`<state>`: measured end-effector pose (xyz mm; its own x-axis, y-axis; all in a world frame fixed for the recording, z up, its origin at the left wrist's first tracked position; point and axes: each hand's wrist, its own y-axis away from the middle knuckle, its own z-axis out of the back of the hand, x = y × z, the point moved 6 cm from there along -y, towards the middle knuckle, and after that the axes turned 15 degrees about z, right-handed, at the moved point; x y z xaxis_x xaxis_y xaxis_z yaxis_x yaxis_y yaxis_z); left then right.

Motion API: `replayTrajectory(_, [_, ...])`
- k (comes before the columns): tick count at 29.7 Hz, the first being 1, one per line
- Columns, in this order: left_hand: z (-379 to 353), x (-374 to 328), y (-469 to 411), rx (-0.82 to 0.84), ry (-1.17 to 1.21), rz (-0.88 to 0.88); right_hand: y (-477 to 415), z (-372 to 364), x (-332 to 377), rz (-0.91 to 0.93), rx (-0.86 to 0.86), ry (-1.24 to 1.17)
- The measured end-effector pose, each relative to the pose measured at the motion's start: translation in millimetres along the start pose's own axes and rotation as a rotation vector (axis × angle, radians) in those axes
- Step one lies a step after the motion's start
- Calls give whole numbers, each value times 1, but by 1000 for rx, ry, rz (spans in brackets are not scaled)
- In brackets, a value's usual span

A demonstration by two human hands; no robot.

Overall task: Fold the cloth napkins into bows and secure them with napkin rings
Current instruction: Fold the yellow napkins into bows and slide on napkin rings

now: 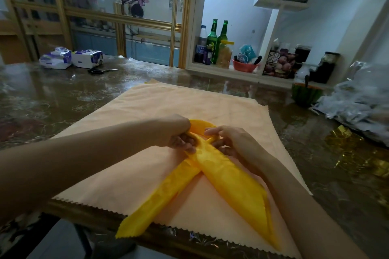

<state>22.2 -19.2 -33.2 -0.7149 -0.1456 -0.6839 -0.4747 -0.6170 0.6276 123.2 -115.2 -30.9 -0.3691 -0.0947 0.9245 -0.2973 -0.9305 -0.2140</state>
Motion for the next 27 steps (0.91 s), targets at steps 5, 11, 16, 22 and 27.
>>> replayTrajectory(5, [16,10,5,-30,-206,105,9,-9,8,39,129,394])
replayTrajectory(11, [-3,25,33,-49,-769,-8,14,-6,5,-30,208,601])
replayTrajectory(16, [-14,11,40,-215,-1071,-220,11,-6,8,135,156,699])
replayTrajectory(22, [19,-2,34,-95,-1139,-53,7,-8,8,205,103,766])
replayTrajectory(27, [24,-65,24,-293,-771,-285,7,-12,12,254,101,771])
